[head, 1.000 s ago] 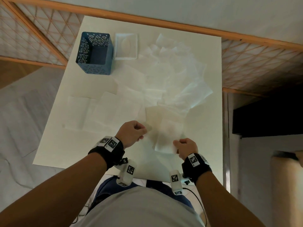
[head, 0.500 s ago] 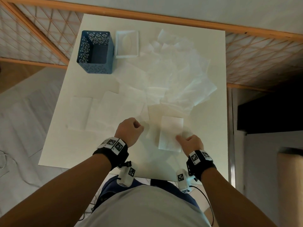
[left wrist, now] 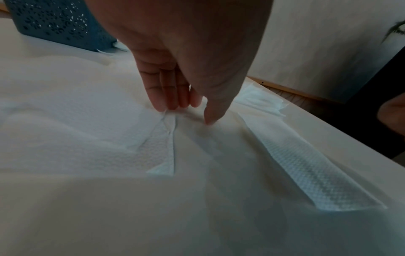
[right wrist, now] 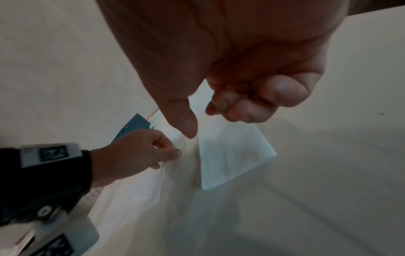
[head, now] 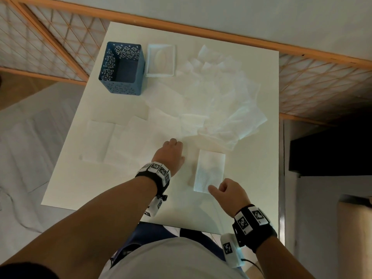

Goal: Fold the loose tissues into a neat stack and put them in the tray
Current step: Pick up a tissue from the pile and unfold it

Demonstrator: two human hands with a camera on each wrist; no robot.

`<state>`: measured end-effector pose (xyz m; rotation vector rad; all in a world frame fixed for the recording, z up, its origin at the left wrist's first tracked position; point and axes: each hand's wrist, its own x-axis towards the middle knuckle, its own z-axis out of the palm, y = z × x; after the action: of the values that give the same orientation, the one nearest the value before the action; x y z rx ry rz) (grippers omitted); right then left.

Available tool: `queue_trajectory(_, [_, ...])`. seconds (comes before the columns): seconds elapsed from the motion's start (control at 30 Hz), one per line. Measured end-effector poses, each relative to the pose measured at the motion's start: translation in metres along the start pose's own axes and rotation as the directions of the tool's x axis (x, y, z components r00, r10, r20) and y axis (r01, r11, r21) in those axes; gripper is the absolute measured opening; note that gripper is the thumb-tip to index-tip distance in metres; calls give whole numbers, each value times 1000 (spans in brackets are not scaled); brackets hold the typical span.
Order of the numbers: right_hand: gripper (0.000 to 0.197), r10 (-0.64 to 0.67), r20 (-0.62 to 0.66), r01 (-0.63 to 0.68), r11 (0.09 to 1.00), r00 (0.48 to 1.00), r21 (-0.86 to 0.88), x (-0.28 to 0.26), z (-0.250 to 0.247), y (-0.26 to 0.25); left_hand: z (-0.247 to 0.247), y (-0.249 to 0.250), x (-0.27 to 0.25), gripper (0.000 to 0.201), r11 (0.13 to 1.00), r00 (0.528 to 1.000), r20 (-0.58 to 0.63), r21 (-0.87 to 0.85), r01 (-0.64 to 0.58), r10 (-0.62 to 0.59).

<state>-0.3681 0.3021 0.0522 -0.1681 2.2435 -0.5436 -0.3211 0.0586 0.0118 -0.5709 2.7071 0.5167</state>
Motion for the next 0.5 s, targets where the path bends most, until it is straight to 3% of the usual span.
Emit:
queue_trajectory(0.2, [35, -87, 42, 89, 995, 995, -44, -12, 2, -9, -7, -4, 4, 9, 999, 999, 23, -29, 29, -29])
queue_trajectory(0.37, [27, -157, 52, 159, 986, 986, -39, -11, -2, -26, -35, -5, -12, 5, 954, 992, -103, -297, 43, -76])
queue_trajectory(0.5, [18, -256, 14, 256, 967, 967, 2, -11, -10, -53, -72, -9, -36, 3, 883, 989, -132, -469, -2, -68])
